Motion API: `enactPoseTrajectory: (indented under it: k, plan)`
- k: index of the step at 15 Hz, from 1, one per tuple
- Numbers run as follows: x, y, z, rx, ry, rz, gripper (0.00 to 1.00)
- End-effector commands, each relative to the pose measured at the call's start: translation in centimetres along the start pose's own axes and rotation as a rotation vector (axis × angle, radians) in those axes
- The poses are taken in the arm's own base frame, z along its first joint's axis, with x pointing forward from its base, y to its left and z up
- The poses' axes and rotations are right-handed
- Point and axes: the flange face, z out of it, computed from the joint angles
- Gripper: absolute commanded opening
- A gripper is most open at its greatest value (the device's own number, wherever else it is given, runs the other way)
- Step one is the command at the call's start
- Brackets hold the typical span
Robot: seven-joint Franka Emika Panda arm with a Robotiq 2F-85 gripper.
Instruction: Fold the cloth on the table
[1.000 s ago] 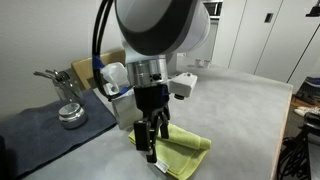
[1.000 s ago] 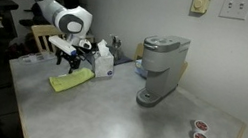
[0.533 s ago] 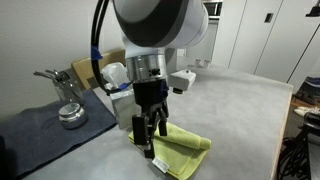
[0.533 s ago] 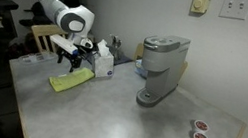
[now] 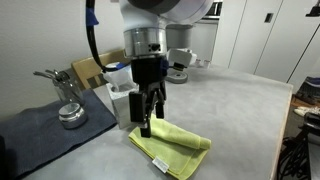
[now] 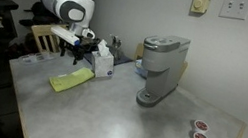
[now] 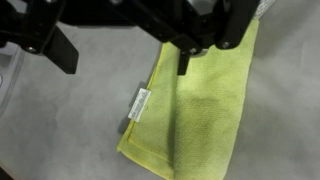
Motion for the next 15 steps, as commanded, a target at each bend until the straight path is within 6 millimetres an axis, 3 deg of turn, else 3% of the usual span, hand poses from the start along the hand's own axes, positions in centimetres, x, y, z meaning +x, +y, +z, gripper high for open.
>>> enactPoseTrajectory:
  k: [1,8,9,15]
  plan:
    - [-2.0,0.3,-2.2,-0.04,0.008,0.006,1.0]
    - [-3.2,0.0,-4.4,-0.054,0.034,0.019,1.0]
    - [-1.9,-0.2,-3.9,-0.041,0.039,0.005,1.0]
    - [-1.8,-0.3,-3.7,-0.04,0.038,0.004,1.0]
